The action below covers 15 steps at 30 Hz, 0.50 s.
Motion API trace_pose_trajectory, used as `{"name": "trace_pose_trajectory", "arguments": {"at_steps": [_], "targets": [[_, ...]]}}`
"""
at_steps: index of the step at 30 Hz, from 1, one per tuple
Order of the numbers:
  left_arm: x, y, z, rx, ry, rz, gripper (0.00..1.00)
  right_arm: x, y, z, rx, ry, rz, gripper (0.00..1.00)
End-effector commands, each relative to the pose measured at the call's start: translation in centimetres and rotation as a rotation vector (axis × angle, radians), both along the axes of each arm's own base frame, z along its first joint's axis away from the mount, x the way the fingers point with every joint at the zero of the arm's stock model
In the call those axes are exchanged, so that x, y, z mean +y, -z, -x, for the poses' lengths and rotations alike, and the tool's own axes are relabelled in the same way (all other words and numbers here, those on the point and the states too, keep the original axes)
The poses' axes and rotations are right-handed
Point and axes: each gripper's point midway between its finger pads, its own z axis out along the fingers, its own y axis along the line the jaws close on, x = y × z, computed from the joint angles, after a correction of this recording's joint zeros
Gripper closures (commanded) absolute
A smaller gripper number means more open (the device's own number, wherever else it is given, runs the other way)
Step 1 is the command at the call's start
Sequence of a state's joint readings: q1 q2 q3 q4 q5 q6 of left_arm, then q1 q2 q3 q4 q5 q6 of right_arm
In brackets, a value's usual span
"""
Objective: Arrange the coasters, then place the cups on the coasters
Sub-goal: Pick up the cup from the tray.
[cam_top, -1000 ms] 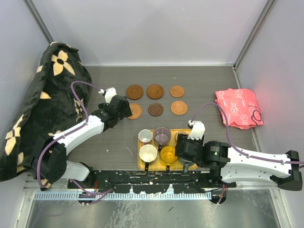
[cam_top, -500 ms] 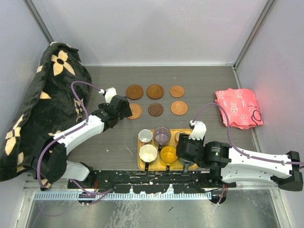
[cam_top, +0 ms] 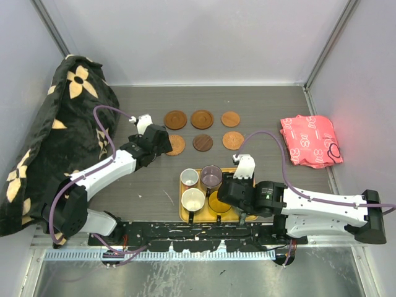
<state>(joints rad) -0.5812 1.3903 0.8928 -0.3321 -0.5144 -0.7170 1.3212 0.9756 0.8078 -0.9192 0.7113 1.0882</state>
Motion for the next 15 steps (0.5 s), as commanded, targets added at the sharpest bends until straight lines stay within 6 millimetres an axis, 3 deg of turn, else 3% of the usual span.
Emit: {"name": "trace_pose_trajectory", "arguments": {"at_steps": [1, 15], "targets": [[-0.2, -1.0, -1.0, -0.041, -0.009, 0.02, 0.02, 1.7, -2.0, -0.2, -0.026, -0.026, -0.087, 0.38], [-0.3, -0.6, -1.0, -0.029, -0.009, 0.018, 0.02, 2.7, -0.7, 2.0, 0.089, -0.116, -0.104, 0.4]]}}
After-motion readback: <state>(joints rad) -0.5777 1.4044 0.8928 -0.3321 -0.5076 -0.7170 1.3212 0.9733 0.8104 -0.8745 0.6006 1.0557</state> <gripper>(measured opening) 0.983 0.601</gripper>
